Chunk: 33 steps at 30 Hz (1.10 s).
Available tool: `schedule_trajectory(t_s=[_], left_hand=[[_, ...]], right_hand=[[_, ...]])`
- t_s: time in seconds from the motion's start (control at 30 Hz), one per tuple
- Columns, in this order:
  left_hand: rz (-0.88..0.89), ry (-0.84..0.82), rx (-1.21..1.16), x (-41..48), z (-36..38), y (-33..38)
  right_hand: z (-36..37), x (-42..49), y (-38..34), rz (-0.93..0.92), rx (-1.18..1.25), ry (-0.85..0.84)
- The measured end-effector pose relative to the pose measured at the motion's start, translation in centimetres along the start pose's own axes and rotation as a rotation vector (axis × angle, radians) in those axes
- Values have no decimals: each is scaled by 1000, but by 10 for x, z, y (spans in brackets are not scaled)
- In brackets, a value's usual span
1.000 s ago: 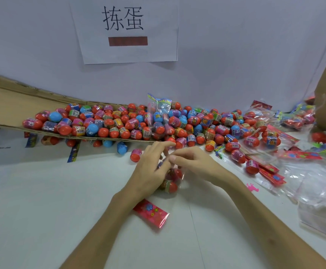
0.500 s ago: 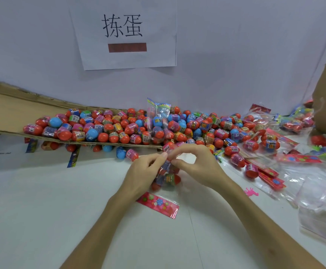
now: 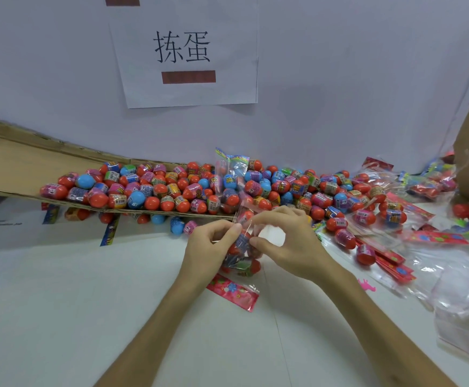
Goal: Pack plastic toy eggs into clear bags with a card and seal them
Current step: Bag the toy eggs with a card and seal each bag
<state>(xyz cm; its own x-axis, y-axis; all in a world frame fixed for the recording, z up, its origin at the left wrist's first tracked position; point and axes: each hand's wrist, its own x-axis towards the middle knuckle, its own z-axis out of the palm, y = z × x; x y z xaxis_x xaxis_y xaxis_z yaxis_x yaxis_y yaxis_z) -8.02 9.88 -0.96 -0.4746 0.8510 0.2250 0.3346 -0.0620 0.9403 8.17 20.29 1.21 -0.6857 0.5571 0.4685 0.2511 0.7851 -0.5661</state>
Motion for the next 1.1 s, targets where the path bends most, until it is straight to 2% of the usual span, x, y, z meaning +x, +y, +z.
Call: schedule_trajectory(t_s=[0.2,0.3,0.33,0.4,0.47,0.53,0.67,0.8,0.97,1.1], left_hand=[[24,30,30,-1,3,-2],[3,96,-68,1,1,1],[3,119,-117,1,-1,2],[-28,143,-194,1,-2,4],[-76,134,-245,0,-3,4],[-95,101,-288,-1,-1,5],[-118,-40,-389,-2,1,10],[-165,-138,-379,-2,0,11],[-197,-120,-359,-1,-1,11],[-208,-109,-336,1,-3,8]], right_hand=[[-5,0,0,-2,41,-125],[-3,2,2,-19,-7,-26],[-2,4,1,18,18,25],[-4,7,-1,204,170,48],[-8,9,-3,393,369,-59],[-6,9,-4,460,473,-170],[1,7,-9,481,663,-38],[-4,9,-8,494,711,20],[-3,8,-9,471,723,72],[-1,8,-10,463,736,32]])
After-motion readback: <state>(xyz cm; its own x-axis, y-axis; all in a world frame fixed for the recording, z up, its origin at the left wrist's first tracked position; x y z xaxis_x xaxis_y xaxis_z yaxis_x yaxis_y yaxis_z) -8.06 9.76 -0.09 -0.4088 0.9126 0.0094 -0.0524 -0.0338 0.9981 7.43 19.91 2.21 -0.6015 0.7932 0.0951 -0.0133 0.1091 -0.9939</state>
